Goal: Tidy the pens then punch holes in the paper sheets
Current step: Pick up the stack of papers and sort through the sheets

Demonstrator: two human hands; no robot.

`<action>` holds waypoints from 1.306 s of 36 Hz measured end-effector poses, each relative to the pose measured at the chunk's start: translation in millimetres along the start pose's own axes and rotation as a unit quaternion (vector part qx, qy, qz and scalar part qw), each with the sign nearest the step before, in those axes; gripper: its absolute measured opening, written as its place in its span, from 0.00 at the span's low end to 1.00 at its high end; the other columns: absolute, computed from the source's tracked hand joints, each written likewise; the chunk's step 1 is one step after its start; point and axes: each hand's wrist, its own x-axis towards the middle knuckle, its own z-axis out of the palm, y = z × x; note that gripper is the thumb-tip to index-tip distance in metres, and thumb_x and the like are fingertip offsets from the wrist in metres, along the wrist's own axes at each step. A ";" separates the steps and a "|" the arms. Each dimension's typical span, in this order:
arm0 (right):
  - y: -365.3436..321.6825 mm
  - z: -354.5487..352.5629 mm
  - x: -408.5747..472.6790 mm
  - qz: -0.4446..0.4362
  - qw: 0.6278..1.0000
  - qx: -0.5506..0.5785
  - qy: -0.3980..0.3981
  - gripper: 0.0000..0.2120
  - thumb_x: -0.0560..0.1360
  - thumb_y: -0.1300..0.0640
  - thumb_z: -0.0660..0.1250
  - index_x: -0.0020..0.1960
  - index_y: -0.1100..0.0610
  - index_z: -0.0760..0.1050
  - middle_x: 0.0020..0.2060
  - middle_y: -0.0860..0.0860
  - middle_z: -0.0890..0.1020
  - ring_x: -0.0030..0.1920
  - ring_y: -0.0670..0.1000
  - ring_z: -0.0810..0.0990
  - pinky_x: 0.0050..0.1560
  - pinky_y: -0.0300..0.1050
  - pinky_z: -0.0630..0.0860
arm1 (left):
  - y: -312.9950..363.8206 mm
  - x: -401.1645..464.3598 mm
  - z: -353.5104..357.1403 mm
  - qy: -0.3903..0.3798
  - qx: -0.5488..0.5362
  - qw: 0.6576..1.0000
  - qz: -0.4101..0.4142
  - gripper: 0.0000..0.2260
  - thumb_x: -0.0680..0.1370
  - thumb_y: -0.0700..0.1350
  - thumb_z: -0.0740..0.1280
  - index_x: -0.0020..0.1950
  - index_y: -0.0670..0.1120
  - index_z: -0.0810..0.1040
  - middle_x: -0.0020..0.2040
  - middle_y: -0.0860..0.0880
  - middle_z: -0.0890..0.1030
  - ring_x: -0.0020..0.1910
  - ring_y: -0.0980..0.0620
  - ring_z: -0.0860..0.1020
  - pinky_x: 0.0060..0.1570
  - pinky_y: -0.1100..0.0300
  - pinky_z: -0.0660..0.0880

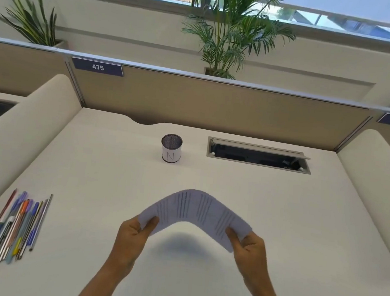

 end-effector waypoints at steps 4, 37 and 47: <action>27.2 8.5 -13.9 0.029 0.999 -0.027 -0.026 0.12 0.77 0.49 0.74 0.35 0.49 0.82 0.25 0.40 0.77 0.28 0.39 0.72 0.32 0.32 0.68 | -16.4 -7.3 8.2 0.002 0.032 0.999 -0.035 0.12 0.82 0.41 0.71 0.50 0.59 0.84 0.44 0.65 0.88 0.49 0.59 0.85 0.48 0.66 0.78; -1.0 -37.7 19.1 0.225 0.912 0.289 -0.185 0.30 0.78 0.38 0.66 0.72 0.57 0.78 0.68 0.61 0.82 0.67 0.65 0.80 0.62 0.65 0.81 | -26.9 -21.8 0.7 0.042 -0.091 0.988 -0.119 0.07 0.84 0.42 0.68 0.60 0.47 0.84 0.52 0.51 0.90 0.51 0.48 0.88 0.44 0.61 0.84; 0.4 30.1 -33.6 0.197 0.942 0.271 -0.037 0.17 0.75 0.50 0.78 0.60 0.56 0.80 0.57 0.57 0.88 0.56 0.58 0.86 0.58 0.65 0.83 | -38.7 -42.1 33.4 0.097 -0.174 0.969 -0.145 0.07 0.85 0.42 0.67 0.59 0.49 0.84 0.52 0.52 0.90 0.56 0.44 0.85 0.60 0.45 0.81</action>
